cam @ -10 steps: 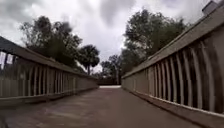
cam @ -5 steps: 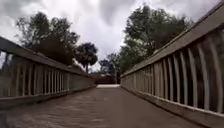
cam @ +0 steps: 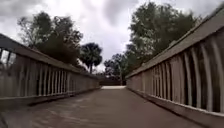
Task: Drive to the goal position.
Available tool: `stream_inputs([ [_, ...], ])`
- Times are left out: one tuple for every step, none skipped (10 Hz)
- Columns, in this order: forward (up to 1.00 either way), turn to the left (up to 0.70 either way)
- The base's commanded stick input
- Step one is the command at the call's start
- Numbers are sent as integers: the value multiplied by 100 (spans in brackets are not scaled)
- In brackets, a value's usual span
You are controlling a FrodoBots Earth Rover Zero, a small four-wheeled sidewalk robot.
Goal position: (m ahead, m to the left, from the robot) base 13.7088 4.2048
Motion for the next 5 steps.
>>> stream_inputs([
  [85,0],
  [85,0],
  [85,0],
  [85,0],
  [85,0],
])
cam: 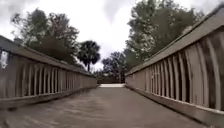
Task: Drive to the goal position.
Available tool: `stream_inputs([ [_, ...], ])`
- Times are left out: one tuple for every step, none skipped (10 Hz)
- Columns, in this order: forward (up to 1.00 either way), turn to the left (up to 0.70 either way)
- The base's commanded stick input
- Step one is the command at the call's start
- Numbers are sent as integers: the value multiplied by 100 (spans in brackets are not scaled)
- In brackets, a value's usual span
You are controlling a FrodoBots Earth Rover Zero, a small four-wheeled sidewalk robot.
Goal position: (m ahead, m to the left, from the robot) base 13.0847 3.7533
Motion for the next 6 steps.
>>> stream_inputs([
  [85,0],
  [85,0],
  [85,0],
  [85,0],
  [85,0],
  [85,0],
])
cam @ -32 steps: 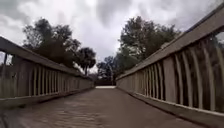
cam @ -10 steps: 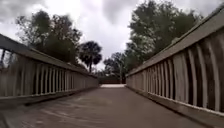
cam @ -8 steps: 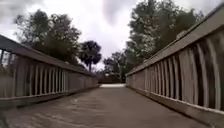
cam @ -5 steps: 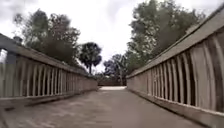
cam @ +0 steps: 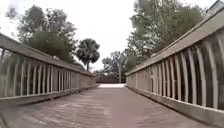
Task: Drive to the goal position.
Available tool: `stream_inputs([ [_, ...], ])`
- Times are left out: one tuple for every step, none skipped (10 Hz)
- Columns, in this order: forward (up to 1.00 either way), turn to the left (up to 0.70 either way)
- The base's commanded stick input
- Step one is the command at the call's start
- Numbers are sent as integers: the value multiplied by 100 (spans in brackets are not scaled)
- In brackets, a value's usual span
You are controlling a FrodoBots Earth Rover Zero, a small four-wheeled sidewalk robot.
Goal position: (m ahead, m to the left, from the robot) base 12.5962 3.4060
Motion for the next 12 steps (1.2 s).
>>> stream_inputs([
  [85,0],
  [85,0],
  [85,34],
  [85,21],
  [85,0],
  [85,0],
  [85,0],
  [85,0],
  [85,0],
  [85,0],
  [85,0],
  [85,0],
])
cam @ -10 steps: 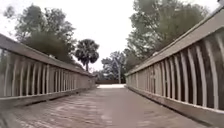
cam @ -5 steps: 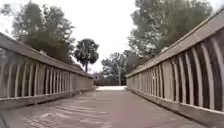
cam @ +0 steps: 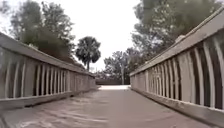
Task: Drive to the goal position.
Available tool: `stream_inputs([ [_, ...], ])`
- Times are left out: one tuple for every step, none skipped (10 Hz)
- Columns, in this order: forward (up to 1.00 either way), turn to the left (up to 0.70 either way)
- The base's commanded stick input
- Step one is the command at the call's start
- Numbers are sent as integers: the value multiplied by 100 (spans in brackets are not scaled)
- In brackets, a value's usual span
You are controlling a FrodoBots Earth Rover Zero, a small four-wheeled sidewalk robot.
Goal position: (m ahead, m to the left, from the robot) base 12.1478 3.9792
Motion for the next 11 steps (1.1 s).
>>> stream_inputs([
  [85,0],
  [85,0],
  [85,0],
  [85,0],
  [85,0],
  [85,0],
  [85,0],
  [85,0],
  [85,0],
  [85,0],
  [85,0],
])
